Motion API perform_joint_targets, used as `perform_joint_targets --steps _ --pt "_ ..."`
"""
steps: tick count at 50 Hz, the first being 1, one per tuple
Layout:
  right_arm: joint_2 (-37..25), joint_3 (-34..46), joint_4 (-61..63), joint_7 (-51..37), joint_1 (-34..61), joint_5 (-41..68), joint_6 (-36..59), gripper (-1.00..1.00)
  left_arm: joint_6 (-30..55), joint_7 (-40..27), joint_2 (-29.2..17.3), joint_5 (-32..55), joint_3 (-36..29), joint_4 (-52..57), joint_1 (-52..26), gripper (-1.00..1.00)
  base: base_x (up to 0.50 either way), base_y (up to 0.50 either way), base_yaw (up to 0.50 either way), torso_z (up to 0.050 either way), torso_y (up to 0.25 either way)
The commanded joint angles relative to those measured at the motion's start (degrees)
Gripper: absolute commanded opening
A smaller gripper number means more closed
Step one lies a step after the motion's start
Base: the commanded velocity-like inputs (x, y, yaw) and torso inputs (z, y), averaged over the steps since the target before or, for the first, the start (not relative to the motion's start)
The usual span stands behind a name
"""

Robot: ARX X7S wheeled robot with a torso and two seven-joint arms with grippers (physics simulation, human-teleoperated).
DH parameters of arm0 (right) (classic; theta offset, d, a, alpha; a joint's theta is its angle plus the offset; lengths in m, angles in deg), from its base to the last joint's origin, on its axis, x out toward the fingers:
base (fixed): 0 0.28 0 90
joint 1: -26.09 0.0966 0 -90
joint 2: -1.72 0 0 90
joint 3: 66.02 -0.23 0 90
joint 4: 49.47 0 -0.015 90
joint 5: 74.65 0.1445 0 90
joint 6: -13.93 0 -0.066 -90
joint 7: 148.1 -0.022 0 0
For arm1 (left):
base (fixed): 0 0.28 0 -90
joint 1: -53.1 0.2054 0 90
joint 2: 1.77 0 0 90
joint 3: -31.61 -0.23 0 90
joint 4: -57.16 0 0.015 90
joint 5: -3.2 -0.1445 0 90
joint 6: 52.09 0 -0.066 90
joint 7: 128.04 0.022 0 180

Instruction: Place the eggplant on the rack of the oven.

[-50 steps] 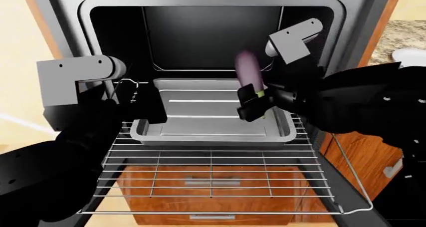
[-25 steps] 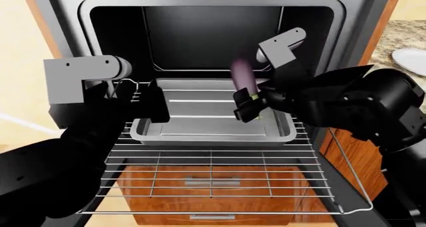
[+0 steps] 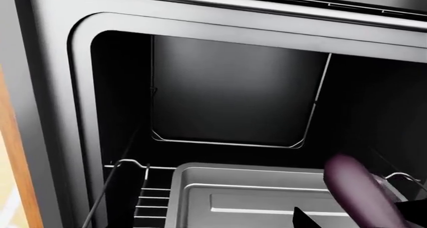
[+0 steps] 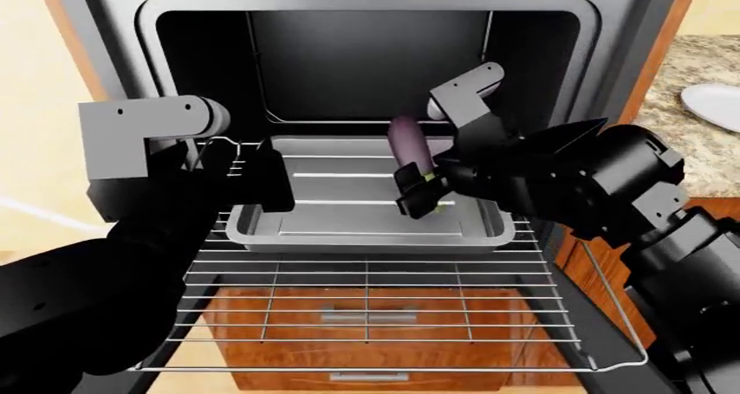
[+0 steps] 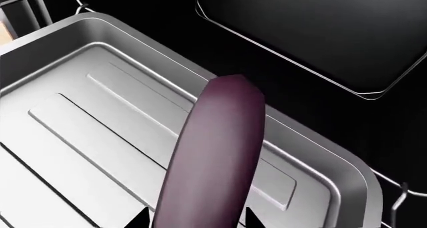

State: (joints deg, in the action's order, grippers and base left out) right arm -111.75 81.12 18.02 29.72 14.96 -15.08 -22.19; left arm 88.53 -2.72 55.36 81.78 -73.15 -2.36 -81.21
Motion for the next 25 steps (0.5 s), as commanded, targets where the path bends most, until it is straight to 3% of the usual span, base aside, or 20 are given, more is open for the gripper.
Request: perform_joint_targets --steps 1,25 --pt "1.93 1.43 -3.97 2.87 0.56 -2.99 -1.91 -1.00 -0.12 -0.23 -0.02 0.20 -0.11 0.13 -0.08 1.00 0.00 0.00 0.00 0.000 0.010" --pt "5.13 3.81 -10.48 5.76 0.58 -5.71 -3.93 -1.00 -0.93 0.84 -0.23 -0.96 -0.52 -0.55 0.53 1.00 0.00 0.00 0.00 0.000 0.000"
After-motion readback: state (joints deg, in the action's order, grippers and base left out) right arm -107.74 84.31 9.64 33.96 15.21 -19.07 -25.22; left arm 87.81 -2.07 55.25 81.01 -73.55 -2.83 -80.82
